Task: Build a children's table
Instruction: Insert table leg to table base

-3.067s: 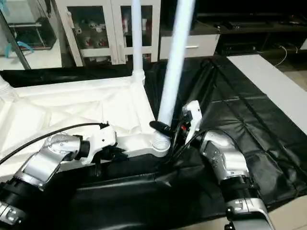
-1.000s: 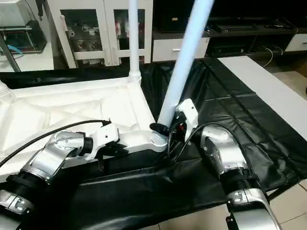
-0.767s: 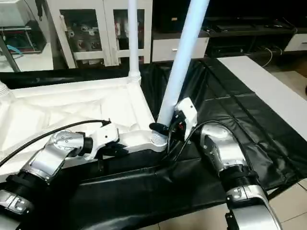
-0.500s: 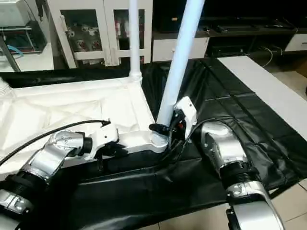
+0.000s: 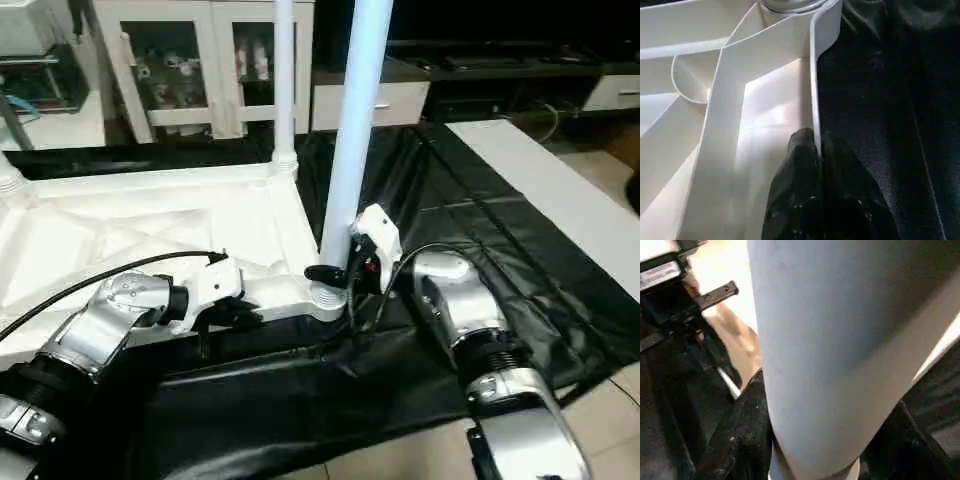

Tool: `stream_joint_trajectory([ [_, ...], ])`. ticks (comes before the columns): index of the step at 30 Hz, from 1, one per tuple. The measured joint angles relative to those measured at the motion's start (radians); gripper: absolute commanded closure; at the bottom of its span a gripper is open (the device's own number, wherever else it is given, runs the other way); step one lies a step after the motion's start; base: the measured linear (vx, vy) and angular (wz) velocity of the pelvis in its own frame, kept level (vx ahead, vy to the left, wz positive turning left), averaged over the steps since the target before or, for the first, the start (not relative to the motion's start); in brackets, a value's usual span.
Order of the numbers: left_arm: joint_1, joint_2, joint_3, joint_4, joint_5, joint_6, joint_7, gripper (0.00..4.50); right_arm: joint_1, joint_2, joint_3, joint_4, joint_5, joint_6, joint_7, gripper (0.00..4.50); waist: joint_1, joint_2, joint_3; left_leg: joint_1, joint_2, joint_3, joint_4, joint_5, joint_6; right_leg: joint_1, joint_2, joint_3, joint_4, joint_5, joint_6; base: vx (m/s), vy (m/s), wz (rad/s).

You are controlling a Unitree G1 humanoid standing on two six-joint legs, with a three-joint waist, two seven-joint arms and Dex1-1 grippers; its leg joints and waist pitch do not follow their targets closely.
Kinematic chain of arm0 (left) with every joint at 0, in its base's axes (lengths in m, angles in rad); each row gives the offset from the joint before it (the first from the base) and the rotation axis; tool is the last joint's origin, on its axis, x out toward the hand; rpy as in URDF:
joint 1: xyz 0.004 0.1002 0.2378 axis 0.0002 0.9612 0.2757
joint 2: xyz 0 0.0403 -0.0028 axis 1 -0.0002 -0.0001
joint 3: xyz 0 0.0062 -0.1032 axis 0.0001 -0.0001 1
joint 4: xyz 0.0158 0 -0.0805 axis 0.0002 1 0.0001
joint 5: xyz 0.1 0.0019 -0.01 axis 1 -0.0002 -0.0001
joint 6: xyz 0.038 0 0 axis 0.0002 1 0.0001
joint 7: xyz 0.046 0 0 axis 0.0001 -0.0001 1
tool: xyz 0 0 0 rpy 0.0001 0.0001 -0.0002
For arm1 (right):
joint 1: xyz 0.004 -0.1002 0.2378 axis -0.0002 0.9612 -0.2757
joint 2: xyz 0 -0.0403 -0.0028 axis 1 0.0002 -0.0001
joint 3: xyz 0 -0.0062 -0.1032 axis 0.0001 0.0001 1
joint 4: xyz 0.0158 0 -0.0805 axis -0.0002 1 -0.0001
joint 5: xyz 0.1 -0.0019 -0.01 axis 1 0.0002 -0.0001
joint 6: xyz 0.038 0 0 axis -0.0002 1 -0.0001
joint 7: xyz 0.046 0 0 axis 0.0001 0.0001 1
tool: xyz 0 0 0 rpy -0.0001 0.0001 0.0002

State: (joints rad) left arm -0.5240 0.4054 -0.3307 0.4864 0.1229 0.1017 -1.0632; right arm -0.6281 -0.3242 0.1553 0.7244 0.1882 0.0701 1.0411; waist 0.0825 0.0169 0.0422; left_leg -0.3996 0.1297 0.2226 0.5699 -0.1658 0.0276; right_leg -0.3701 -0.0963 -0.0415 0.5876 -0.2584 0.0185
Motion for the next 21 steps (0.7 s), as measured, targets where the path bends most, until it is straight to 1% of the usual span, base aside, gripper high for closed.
stream_joint_trajectory([
  [2, -0.002, 0.000, 0.001, 0.004, 0.004, 0.000, 0.009, 4.50, 0.009, 0.023, -0.017, 0.006, 0.001, -0.012, -0.039, 2.64, -0.003, -0.001, 0.000, 0.000, 0.000, 0.009, -0.025, 0.000, 0.000, 0.000, 0.002, -0.008, 0.001, -0.026, -0.021, 0.000, 0.000, 0.00],
  [3, -0.005, 0.000, 0.001, 0.009, 0.005, 0.000, 0.012, 4.50, 0.012, 0.031, -0.022, 0.010, 0.001, -0.014, -0.055, 2.64, 0.001, -0.012, -0.002, 0.003, 0.000, 0.029, -0.046, 0.000, -0.001, -0.004, -0.003, -0.014, 0.022, -0.048, -0.054, -0.061, -0.017, 0.12],
  [4, -0.010, 0.000, -0.001, 0.016, 0.013, 0.000, 0.021, 4.50, 0.016, 0.037, -0.028, 0.016, 0.002, -0.019, -0.071, 2.64, 0.003, -0.033, -0.003, 0.017, 0.000, 0.060, -0.071, 0.003, -0.006, -0.017, -0.020, -0.012, 0.025, -0.071, -0.078, -0.023, -0.058, 0.20],
  [5, -0.011, -0.001, -0.001, 0.017, 0.018, 0.000, 0.024, 4.50, 0.016, 0.039, -0.029, 0.020, 0.002, -0.020, -0.078, 2.64, 0.002, -0.046, -0.002, 0.021, -0.001, 0.064, -0.056, -0.011, -0.033, -0.024, -0.032, -0.007, 0.020, -0.070, -0.071, -0.023, -0.058, 0.20],
  [6, -0.010, -0.004, -0.001, 0.017, 0.019, 0.000, 0.024, 4.50, 0.014, 0.039, -0.028, 0.025, 0.002, -0.021, -0.082, 2.64, 0.012, -0.044, 0.002, 0.015, -0.004, 0.016, 0.009, -0.049, -0.066, -0.022, -0.035, -0.003, 0.019, -0.057, -0.046, 0.045, -0.033, -0.24],
  [7, -0.002, -0.007, -0.001, 0.018, 0.011, 0.001, 0.023, 4.50, 0.016, 0.042, -0.026, 0.027, 0.002, -0.023, -0.095, 2.64, 0.020, -0.016, 0.008, 0.022, -0.005, -0.111, 0.095, -0.049, -0.072, -0.002, -0.036, -0.035, 0.022, -0.039, -0.019, 0.062, 0.131, -0.59],
  [8, -0.004, -0.010, -0.002, 0.018, 0.011, 0.002, 0.024, 4.50, 0.019, 0.045, -0.030, 0.027, 0.002, -0.034, -0.103, 2.64, 0.008, 0.013, 0.009, 0.035, -0.001, -0.139, 0.105, -0.069, -0.060, 0.006, -0.041, -0.063, 0.027, -0.030, -0.007, 0.062, 0.131, -0.59],
  [9, -0.003, -0.006, -0.002, 0.019, 0.011, 0.002, 0.025, 4.50, 0.026, 0.053, -0.030, 0.027, 0.002, -0.041, -0.115, 2.64, -0.006, 0.014, 0.014, 0.040, 0.000, -0.137, 0.101, -0.077, -0.054, 0.008, -0.028, -0.057, 0.019, -0.032, -0.009, -0.036, 0.120, -0.22],
  [10, -0.004, -0.002, -0.004, 0.019, 0.014, 0.002, 0.024, 4.50, 0.030, 0.059, -0.029, 0.027, 0.002, -0.042, -0.121, 2.64, -0.022, 0.014, 0.017, 0.042, 0.000, -0.133, 0.071, -0.078, -0.054, 0.023, -0.020, -0.054, 0.007, -0.039, -0.024, -0.092, -0.004, 0.25],
  [11, -0.006, 0.000, -0.006, 0.019, 0.020, 0.002, 0.024, 4.50, 0.032, 0.060, -0.031, 0.028, 0.002, -0.042, -0.123, 2.64, -0.020, 0.007, 0.019, 0.042, 0.002, -0.121, 0.050, -0.078, -0.054, 0.024, -0.018, -0.055, 0.025, -0.040, -0.052, -0.092, -0.004, 0.25],
  [12, -0.006, 0.000, -0.006, 0.022, 0.024, 0.002, 0.028, 4.50, 0.032, 0.061, -0.031, 0.030, 0.002, -0.042, -0.124, 2.64, -0.020, 0.003, 0.018, 0.045, 0.004, -0.107, 0.029, -0.078, -0.054, 0.030, -0.014, -0.056, 0.046, -0.033, -0.065, -0.048, -0.021, 0.31],
  [13, -0.006, 0.000, -0.005, 0.025, 0.024, 0.001, 0.029, 4.50, 0.029, 0.061, -0.032, 0.031, 0.002, -0.043, -0.124, 2.64, -0.021, -0.008, 0.013, 0.051, 0.002, -0.089, 0.012, -0.078, -0.054, 0.042, -0.013, -0.051, 0.042, -0.033, -0.070, 0.016, -0.069, 0.06],
  [14, -0.007, 0.001, 0.001, 0.024, 0.023, -0.001, 0.029, 4.50, 0.022, 0.062, -0.036, 0.031, 0.002, -0.050, -0.126, 2.64, -0.020, -0.030, 0.005, 0.049, -0.008, -0.066, -0.003, -0.077, -0.055, 0.038, -0.015, -0.026, 0.020, -0.025, -0.047, 0.016, -0.069, 0.06],
  [15, -0.009, 0.001, 0.004, 0.025, 0.021, -0.002, 0.029, 4.50, 0.017, 0.064, -0.038, 0.031, 0.002, -0.056, -0.131, 2.64, -0.017, -0.028, 0.005, 0.047, -0.010, -0.065, -0.006, -0.077, -0.055, 0.032, -0.017, -0.024, 0.022, -0.027, -0.038, 0.028, -0.074, -0.09],
  [16, -0.009, 0.001, 0.002, 0.025, 0.019, -0.001, 0.029, 4.50, 0.016, 0.068, -0.038, 0.033, 0.002, -0.061, -0.143, 2.64, -0.012, -0.024, 0.004, 0.045, -0.009, -0.067, -0.006, -0.077, -0.055, 0.027, -0.018, -0.023, 0.022, -0.025, -0.031, -0.018, -0.042, -0.18],
  [17, -0.009, -0.002, 0.001, 0.024, 0.015, -0.001, 0.029, 4.50, 0.011, 0.068, -0.040, 0.033, 0.002, -0.063, -0.150, 2.64, -0.007, -0.023, 0.003, 0.043, -0.007, -0.069, -0.007, -0.075, -0.057, 0.025, -0.016, -0.026, 0.023, -0.025, -0.031, -0.018, -0.042, -0.18],
  [18, -0.009, -0.002, -0.001, 0.017, 0.011, 0.002, 0.026, 4.50, 0.010, 0.067, -0.045, 0.033, 0.004, -0.063, -0.150, 2.64, -0.002, -0.024, 0.003, 0.040, -0.002, -0.069, -0.007, -0.069, -0.065, 0.025, -0.013, -0.028, 0.023, -0.024, -0.031, 0.005, -0.040, -0.19],
  [19, -0.009, 0.006, -0.001, 0.004, 0.010, 0.007, 0.017, 4.50, 0.011, 0.067, -0.047, 0.033, 0.013, -0.063, -0.146, 2.64, 0.002, -0.024, 0.002, 0.036, 0.006, -0.067, -0.008, -0.056, -0.065, 0.022, -0.008, -0.032, 0.023, -0.017, -0.033, 0.000, 0.000, 0.00],
  [21, -0.007, 0.021, -0.004, -0.019, -0.003, 0.020, -0.012, 4.50, 0.025, 0.058, -0.051, 0.011, 0.028, -0.051, -0.109, 2.64, 0.004, -0.024, 0.003, 0.033, 0.016, -0.064, -0.005, -0.029, -0.065, 0.020, 0.002, -0.029, 0.023, 0.006, -0.035, 0.000, 0.000, 0.00],
])
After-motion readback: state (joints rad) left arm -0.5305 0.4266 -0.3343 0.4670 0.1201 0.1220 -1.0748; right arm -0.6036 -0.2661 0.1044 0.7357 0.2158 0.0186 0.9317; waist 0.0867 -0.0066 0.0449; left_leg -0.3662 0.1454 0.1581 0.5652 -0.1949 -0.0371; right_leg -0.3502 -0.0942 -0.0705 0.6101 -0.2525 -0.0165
